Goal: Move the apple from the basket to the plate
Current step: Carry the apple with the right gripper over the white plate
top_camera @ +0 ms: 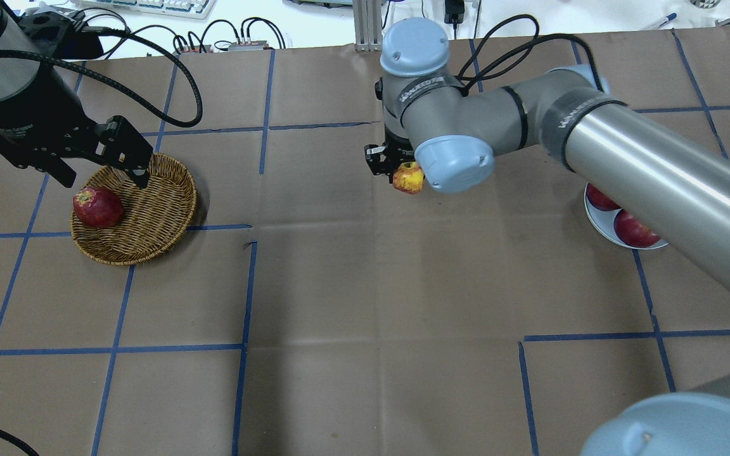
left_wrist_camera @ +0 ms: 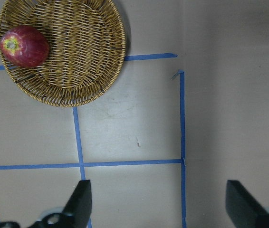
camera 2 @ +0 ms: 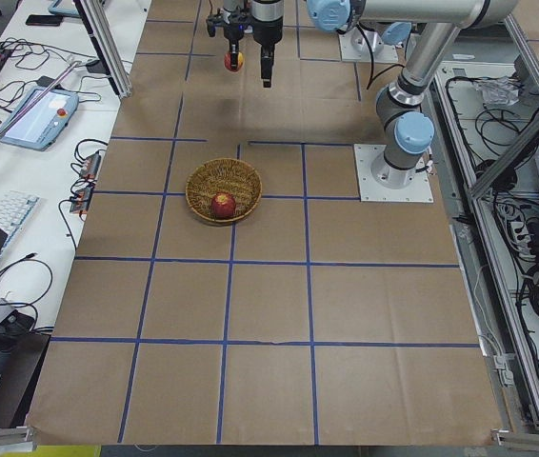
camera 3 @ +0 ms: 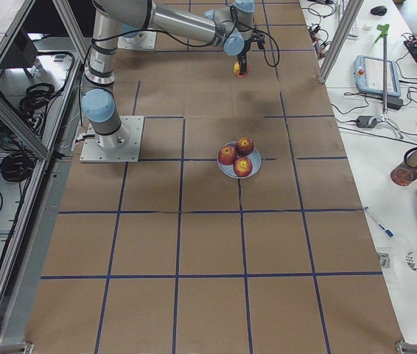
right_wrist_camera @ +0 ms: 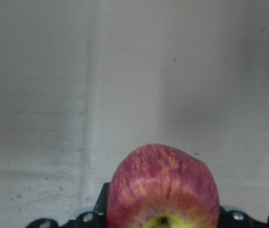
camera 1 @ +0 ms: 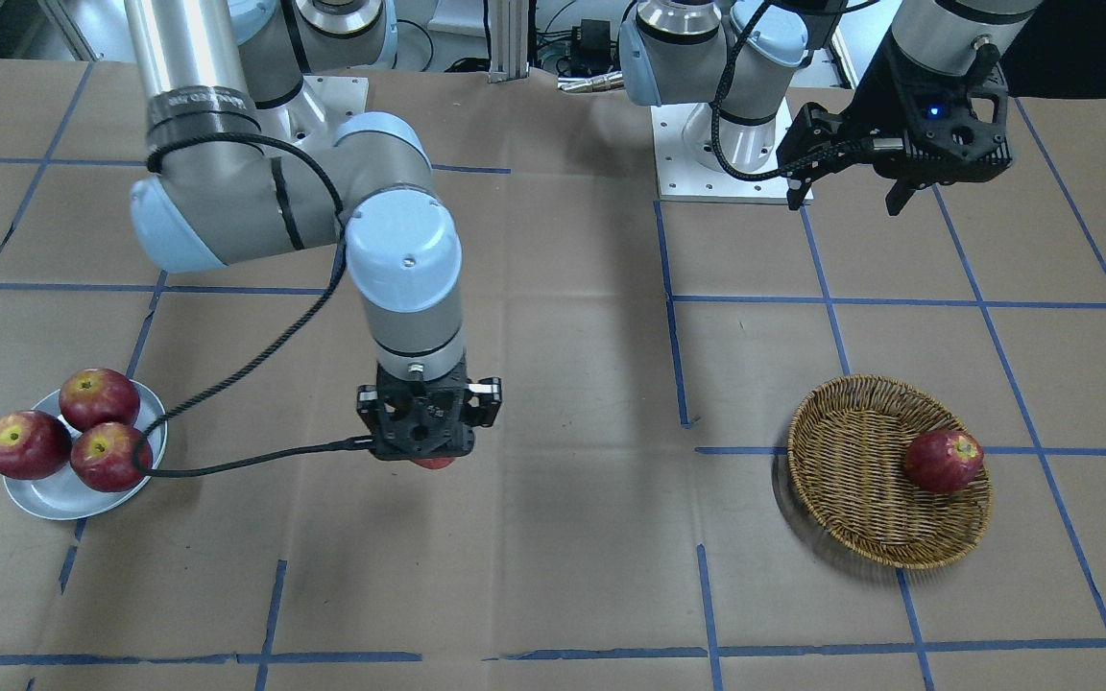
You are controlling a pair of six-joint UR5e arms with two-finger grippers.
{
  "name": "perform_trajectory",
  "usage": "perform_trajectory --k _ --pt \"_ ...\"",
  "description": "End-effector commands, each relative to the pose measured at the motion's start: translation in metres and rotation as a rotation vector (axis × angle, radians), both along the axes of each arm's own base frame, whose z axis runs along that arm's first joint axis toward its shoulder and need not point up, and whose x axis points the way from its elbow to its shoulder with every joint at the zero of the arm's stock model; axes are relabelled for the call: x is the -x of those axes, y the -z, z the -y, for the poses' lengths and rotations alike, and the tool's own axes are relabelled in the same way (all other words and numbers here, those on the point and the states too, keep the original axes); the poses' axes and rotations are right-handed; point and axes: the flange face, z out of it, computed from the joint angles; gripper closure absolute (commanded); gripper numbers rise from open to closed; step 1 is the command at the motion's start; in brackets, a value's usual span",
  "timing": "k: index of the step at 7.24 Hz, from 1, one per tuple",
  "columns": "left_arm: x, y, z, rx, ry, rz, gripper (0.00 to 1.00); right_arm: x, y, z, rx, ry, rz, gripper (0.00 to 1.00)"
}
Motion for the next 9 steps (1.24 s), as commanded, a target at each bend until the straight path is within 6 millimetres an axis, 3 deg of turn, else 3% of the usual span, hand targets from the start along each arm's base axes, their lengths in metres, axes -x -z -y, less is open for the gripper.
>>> perform_trajectory --k 1,2,4,5,6,8,9 --pt "0.001 0.001 0.001 -0.002 0.0 -0.002 0.01 0.109 -0.043 -0.01 -0.019 -0.072 -0.013 0.56" --pt "0.0 0.004 0.003 -0.007 0.0 -0.003 0.01 0.169 -0.041 -0.024 -0.025 -0.112 -0.013 0.56" --pt "0.0 0.008 0.006 -0.017 0.0 -0.006 0.01 0.264 -0.047 -0.038 -0.021 -0.184 -0.024 0.56" --pt "0.0 0.008 0.007 -0.017 -0.001 -0.006 0.01 0.307 -0.04 -0.039 -0.034 -0.212 -0.019 0.56" --pt "0.001 0.009 0.006 -0.019 0.0 -0.006 0.01 0.341 -0.035 -0.04 -0.032 -0.221 -0.023 0.56" --pt "0.005 0.005 0.002 -0.013 0.008 -0.005 0.01 0.386 -0.003 -0.029 -0.026 -0.259 -0.032 0.56" --pt "0.008 0.005 0.004 -0.01 0.003 -0.012 0.01 0.392 0.011 -0.026 -0.042 -0.26 -0.02 0.56"
